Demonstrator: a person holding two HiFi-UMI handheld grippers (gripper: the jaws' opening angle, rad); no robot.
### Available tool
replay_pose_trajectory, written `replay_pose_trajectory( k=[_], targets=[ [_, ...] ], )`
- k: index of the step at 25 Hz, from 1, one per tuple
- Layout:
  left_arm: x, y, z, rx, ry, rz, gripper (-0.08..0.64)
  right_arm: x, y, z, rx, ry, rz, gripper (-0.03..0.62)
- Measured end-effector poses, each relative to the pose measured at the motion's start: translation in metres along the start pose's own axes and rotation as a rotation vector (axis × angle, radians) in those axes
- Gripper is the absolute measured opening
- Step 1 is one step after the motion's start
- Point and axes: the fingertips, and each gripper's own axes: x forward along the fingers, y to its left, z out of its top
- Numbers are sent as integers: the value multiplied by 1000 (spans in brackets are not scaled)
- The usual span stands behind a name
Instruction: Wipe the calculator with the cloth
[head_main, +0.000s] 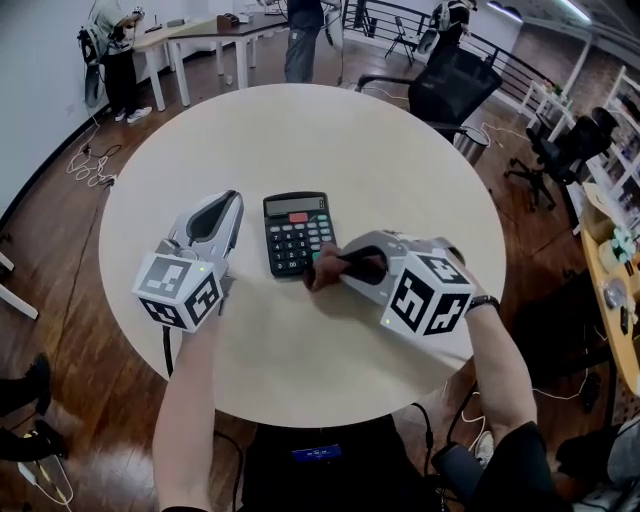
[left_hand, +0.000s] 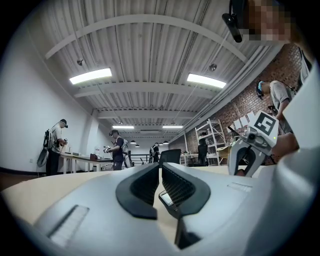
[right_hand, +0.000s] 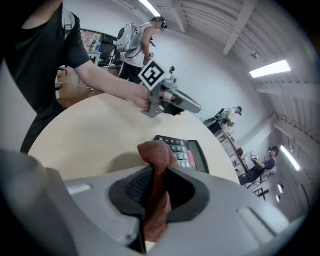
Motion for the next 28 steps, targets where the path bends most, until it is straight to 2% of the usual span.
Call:
replay_pose_trajectory(
  k=[3,5,7,9,16,18,20,21,22,24,26,28],
  targets=[
    [1,1,0,0,-1,-1,25,8,-58,-1,94,-9,-178,51],
    [0,0,-2,-7,-2,1,25,26,-86,-5,120,23,-250,51],
    [0,-3,-2,-10,-2,-3,25,42,-87,-9,108,54,-229,51],
    [1,-6,-2,-10,3,-14,25,45,-70,-9,80,65,-179,51],
    [10,-16,-15,-34,80,-89,26,10,22,3,-31,24,-38,51],
    [16,-20,-24,-55,135,-119,26,-7,41,4,-26,-4,-32,51],
    [24,-22,-38,-104,212,-158,33,-26,45,2,20,-40,-84,51],
    [30,-21,-47,-143,257,-180,53,-36,44,1,55,-62,-117,51],
    [36,-20,-55,-188,302,-202,106,-45,43,-1,92,-87,-148,51],
    [48,-21,-67,-268,380,-248,222,-60,43,-4,164,-143,-193,51],
    [61,-22,-74,-317,449,-290,355,-73,44,-5,233,-199,-218,51],
    [73,-22,-80,-352,519,-319,388,-83,44,-6,288,-252,-231,51]
  ],
)
